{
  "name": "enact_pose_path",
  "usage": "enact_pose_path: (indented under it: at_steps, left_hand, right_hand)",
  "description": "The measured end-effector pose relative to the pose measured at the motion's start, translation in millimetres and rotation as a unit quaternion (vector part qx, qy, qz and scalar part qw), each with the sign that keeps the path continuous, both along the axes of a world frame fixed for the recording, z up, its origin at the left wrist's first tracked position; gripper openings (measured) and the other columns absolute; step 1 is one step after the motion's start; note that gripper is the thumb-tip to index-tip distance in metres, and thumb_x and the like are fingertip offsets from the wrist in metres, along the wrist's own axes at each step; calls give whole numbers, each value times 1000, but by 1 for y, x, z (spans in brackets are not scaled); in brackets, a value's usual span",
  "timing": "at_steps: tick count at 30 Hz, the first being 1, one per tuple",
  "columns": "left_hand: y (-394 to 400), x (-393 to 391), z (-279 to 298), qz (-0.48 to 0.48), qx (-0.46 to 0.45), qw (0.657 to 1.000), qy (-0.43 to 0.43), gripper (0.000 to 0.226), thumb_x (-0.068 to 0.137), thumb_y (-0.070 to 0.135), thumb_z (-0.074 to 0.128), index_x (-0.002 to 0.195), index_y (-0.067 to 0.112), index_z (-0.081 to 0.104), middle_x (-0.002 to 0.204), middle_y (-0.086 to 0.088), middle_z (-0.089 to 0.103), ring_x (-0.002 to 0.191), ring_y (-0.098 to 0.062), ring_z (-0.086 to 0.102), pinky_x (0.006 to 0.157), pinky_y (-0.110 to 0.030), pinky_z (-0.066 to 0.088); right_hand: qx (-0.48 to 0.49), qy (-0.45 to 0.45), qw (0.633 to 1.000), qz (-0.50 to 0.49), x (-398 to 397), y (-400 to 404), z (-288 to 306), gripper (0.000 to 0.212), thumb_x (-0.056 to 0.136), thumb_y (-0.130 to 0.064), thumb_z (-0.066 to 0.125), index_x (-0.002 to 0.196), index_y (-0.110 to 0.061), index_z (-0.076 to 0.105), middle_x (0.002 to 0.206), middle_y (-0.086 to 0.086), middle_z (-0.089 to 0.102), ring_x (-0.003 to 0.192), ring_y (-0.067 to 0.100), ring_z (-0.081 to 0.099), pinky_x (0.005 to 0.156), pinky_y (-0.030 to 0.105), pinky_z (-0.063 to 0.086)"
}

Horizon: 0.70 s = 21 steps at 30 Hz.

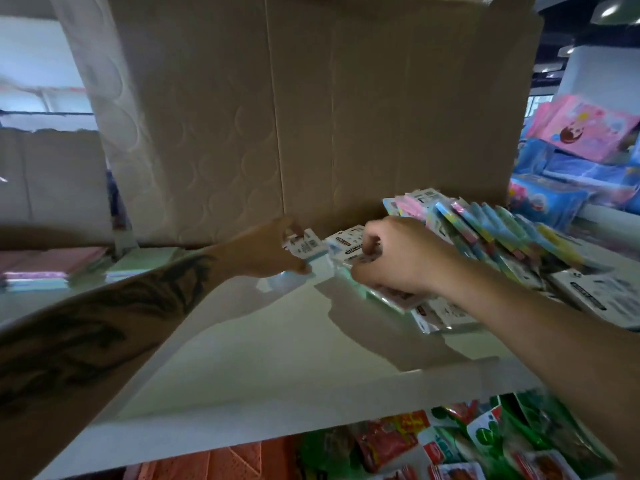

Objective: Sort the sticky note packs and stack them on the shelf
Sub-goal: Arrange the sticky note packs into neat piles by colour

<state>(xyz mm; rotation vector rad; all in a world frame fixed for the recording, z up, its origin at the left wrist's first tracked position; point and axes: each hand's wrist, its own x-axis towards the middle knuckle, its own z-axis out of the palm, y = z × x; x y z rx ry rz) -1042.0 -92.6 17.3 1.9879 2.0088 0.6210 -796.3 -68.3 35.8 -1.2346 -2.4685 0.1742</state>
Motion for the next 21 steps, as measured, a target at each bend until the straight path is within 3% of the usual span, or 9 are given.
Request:
enact_pose_path:
  at_steps: [2, 4, 11, 13, 16, 19, 21]
  left_hand:
    - [-28, -12, 9, 12, 15, 1000, 24, 63, 77, 36, 88, 127, 27, 52, 113, 5, 61, 95, -15, 62, 82, -32, 54]
    - [-61, -28, 15, 32, 21, 997, 64, 65, 76, 44, 87, 128, 31, 50, 110, 7, 62, 86, -10, 61, 70, -25, 50]
    - [-178, -119, 13, 120, 21, 985, 123, 68, 72, 53, 86, 128, 39, 51, 115, 6, 64, 93, -17, 61, 71, -29, 49]
    - [-212, -156, 6, 146, 24, 983, 105, 66, 69, 50, 89, 124, 37, 55, 114, 3, 65, 95, -21, 60, 78, -31, 49]
    - [-261, -213, -2, 168, 9, 983, 77, 62, 69, 43, 92, 120, 36, 56, 109, 1, 66, 89, -21, 62, 69, -25, 45]
    - [-296, -264, -7, 171, -7, 983, 63, 62, 70, 42, 92, 118, 43, 52, 112, 5, 63, 95, -21, 62, 73, -26, 43]
    - [-310, -293, -9, 165, -12, 984, 61, 62, 70, 43, 92, 117, 46, 52, 114, 8, 61, 97, -20, 62, 76, -27, 42]
  right_hand:
    - [12, 19, 1000, 17, -15, -9, 7, 27, 74, -44, 75, 86, -23, 63, 88, -4, 63, 73, 11, 59, 64, 29, 46]
    - [27, 35, 998, 52, -39, -23, 13, 25, 73, -44, 76, 84, -25, 63, 90, -6, 60, 76, 8, 57, 67, 29, 46]
    - [22, 42, 986, 162, -158, -78, 8, 28, 70, -46, 77, 86, -28, 65, 91, -11, 57, 83, 13, 58, 75, 31, 50]
    - [20, 35, 981, 190, -193, -96, 5, 29, 68, -47, 78, 87, -28, 65, 91, -10, 57, 84, 13, 57, 75, 32, 50]
    - [10, 17, 975, 221, -241, -123, 0, 33, 68, -51, 76, 88, -28, 64, 92, -10, 56, 84, 11, 56, 74, 31, 49]
    - [0, 13, 970, 243, -286, -147, -5, 44, 59, -64, 65, 84, -28, 61, 91, -10, 57, 82, 11, 57, 76, 33, 52]
    - [-6, 9, 969, 246, -313, -160, -9, 37, 65, -59, 69, 84, -28, 61, 91, -11, 58, 83, 13, 57, 74, 30, 50]
